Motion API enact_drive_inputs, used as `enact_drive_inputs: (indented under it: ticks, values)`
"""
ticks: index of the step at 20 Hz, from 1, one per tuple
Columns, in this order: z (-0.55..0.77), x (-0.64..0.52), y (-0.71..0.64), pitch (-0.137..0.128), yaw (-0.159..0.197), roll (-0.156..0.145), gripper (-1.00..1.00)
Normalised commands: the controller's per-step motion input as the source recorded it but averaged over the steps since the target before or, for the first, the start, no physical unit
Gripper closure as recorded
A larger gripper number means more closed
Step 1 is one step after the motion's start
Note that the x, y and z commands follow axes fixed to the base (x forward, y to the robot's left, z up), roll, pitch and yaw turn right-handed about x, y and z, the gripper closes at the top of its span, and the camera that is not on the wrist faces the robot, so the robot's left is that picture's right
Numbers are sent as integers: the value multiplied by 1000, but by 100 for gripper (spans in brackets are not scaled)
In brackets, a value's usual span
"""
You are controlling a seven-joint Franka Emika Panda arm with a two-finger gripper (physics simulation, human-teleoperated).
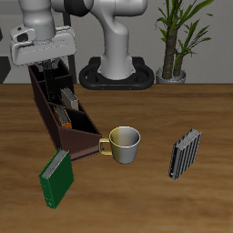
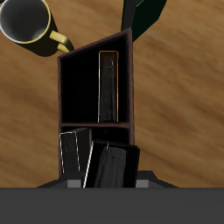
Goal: Place the yellow book into the right desk caddy's front compartment and place the orange book into the right desk caddy's left compartment and place the black book into the right desk caddy's back compartment
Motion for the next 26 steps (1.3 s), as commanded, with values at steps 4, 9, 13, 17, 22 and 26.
enact_drive_inputs:
  ticks: [4,9,13,17,22,26]
  values:
    - [-53,-48,-60,21,39,-7,100]
    - [103,-42,-119,-7,73,-22,100]
    - [-57,17,-96,5,40,-22,100]
    - [-39,-8,-37,-7,93,8,100]
    - [162,0,124,-42,74,18,100]
    - [-24,80,-70,13,3,-5,100]
